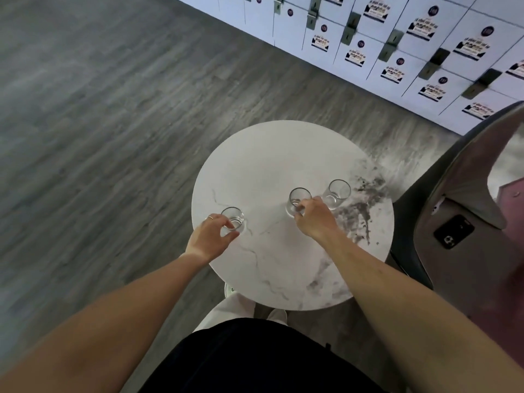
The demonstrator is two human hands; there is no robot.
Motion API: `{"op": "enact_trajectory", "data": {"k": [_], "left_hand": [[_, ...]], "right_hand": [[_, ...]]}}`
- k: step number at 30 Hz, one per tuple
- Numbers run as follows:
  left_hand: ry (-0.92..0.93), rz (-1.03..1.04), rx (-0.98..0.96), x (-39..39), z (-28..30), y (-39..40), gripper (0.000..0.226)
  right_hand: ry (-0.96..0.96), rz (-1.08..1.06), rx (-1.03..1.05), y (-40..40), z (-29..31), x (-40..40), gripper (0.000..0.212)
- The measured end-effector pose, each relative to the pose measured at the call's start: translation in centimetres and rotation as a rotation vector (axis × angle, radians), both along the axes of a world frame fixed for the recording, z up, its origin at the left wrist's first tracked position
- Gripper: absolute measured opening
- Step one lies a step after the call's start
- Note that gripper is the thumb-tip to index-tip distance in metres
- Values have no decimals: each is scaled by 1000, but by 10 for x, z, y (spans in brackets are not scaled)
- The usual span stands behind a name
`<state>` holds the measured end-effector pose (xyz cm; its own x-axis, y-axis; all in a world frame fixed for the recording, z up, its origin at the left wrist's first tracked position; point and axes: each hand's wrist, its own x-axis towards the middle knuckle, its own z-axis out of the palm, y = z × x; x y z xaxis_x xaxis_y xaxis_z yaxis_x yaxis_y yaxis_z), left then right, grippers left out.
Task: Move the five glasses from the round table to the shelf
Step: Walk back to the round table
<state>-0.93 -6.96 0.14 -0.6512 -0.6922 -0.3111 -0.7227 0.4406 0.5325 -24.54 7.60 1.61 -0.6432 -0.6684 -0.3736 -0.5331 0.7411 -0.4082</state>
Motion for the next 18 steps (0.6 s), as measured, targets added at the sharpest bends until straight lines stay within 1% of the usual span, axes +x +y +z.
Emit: {"op": "enact_trajectory", "data": {"k": [4,10,14,18], "left_hand": [[27,-48,-31,-1,-2,-8,20],[68,-75,-28,-20,18,-32,15],[168,-82,-118,-53,67,-63,19],[306,-111,-269,-90,145,-94,19]], "right_hand": [[66,-7,-8,-6,-2,0,24],[31,-1,-72,-26,27,-7,20],[55,14,-206,-52,75,-22,21],[148,89,-356,-77,149,-43,23]]}}
